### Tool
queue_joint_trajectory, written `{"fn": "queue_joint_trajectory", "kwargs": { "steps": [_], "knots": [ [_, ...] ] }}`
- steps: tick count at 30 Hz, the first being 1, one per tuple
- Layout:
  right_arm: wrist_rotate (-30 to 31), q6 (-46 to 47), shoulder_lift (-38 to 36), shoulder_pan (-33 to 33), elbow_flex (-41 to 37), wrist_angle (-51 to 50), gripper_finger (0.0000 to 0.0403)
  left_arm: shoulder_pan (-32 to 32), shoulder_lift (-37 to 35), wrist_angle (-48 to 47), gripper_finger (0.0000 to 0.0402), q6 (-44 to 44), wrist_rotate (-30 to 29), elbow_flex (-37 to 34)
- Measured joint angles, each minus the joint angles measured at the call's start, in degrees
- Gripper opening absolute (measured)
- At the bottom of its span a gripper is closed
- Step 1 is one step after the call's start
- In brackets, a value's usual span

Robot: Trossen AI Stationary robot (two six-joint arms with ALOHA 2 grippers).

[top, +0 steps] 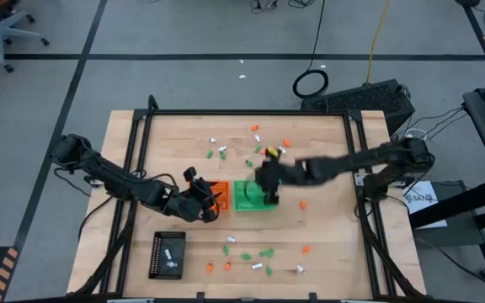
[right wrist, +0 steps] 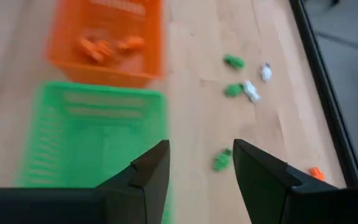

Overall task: Sort Halloween decoration
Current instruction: Put the green skeleton toy into the green bin

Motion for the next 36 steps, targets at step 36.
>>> {"fn": "queue_joint_trajectory", "kwargs": {
  "steps": [36],
  "knots": [
    [-31.30, -30.49, 18.54, -30.02, 3.78, 3.89, 0.0160, 1.63, 0.02, 1.08, 0.0159, 5.49, -0.60, 0.07]
  ]
}}
